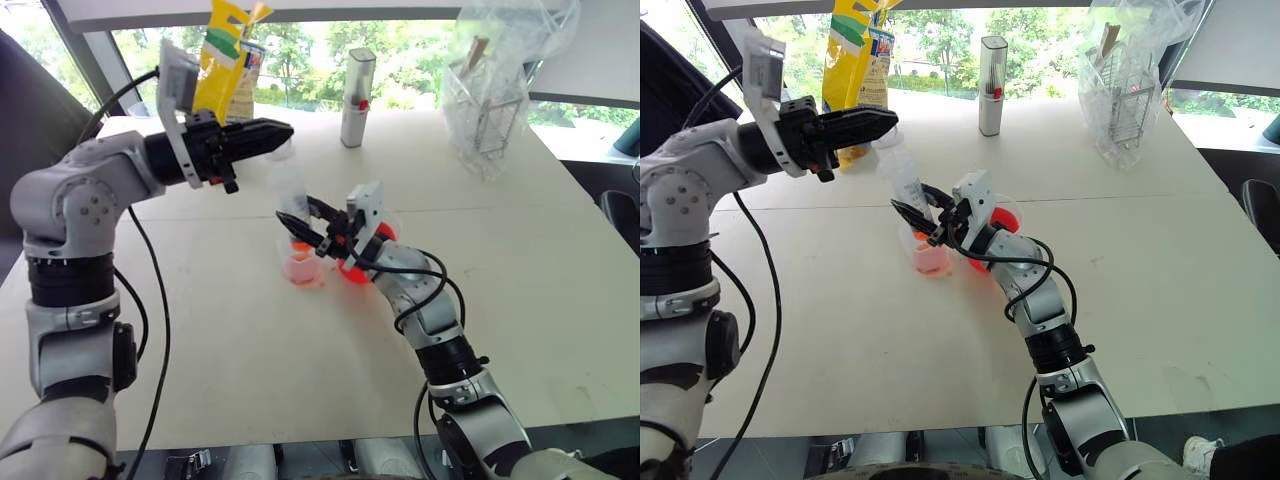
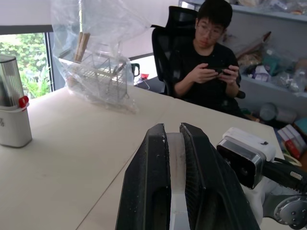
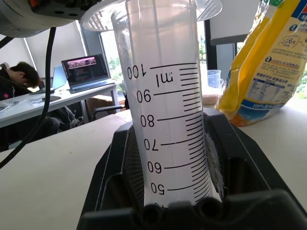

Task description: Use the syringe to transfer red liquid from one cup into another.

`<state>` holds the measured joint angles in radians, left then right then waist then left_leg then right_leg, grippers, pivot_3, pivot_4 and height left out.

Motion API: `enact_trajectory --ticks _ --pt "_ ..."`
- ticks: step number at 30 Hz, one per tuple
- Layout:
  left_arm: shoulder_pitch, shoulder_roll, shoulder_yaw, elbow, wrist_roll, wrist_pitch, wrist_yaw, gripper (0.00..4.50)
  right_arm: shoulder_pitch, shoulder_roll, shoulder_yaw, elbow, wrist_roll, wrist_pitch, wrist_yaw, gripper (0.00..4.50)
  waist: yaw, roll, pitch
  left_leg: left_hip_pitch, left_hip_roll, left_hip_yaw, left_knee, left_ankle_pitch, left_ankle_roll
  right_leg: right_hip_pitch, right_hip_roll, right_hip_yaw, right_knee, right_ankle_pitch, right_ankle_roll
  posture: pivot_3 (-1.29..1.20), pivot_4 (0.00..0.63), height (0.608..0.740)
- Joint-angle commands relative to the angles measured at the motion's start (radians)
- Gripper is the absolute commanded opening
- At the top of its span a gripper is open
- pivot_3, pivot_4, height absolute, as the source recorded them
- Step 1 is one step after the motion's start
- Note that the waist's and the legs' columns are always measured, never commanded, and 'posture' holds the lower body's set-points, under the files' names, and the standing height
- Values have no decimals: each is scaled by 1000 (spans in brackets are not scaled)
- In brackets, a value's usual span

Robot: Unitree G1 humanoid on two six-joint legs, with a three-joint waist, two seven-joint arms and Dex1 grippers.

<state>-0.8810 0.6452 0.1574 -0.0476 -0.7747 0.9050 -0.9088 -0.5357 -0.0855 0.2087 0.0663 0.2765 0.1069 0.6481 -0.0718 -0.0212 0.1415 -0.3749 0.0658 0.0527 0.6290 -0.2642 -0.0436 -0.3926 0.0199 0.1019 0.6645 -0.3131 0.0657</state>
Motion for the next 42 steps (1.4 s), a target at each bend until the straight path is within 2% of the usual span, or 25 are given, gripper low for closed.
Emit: enact_trajectory --ticks 1,15,25,30,34,35,38,42 --pt "41 15 -36 -49 17 -9 -15 38 -43 22 -17 -69 17 -12 -6 1368 1 0 0 0 0 0 0 0 0 0 0 0 0 0 0 0 150 740" --pt "174 -3 -110 -86 94 -132 -29 38 -108 13 -90 -169 76 88 -37 1368 2 0 0 0 0 0 0 0 0 0 -1 0 0 0 0 0 150 740" --pt "192 -11 -115 -70 113 -163 -24 38 -122 10 -112 -211 101 142 -50 1368 1 0 0 0 0 0 -1 0 0 0 0 0 -1 0 0 0 150 740" --pt "157 -12 -72 -54 87 -140 -6 2188 -101 15 -93 -202 91 139 -42 1368 2 0 0 -1 0 0 -1 0 0 0 -1 0 -1 0 0 0 150 740" --pt "119 -9 -26 -42 78 -138 23 4241 -88 22 -80 -188 81 134 -31 1368 -1 -2 0 -1 0 0 -1 0 0 -1 0 0 -1 0 0 0 150 740" --pt "110 -8 -11 -41 69 -135 31 4471 -84 22 -77 -185 78 132 -29 1368 0 -2 0 -1 0 0 -1 0 0 -1 0 0 -1 0 0 0 150 740" --pt "95 14 37 -41 40 -116 46 4471 -73 22 -70 -177 73 128 -24 1368 0 -2 1 -1 1 -1 -2 0 0 -1 0 0 -1 0 0 0 150 740" --pt "151 88 91 -84 28 -101 44 4471 -73 18 -76 -174 74 128 -28 1368 -3 -2 1 -1 1 0 -2 0 0 -1 0 0 -1 0 0 0 150 740"
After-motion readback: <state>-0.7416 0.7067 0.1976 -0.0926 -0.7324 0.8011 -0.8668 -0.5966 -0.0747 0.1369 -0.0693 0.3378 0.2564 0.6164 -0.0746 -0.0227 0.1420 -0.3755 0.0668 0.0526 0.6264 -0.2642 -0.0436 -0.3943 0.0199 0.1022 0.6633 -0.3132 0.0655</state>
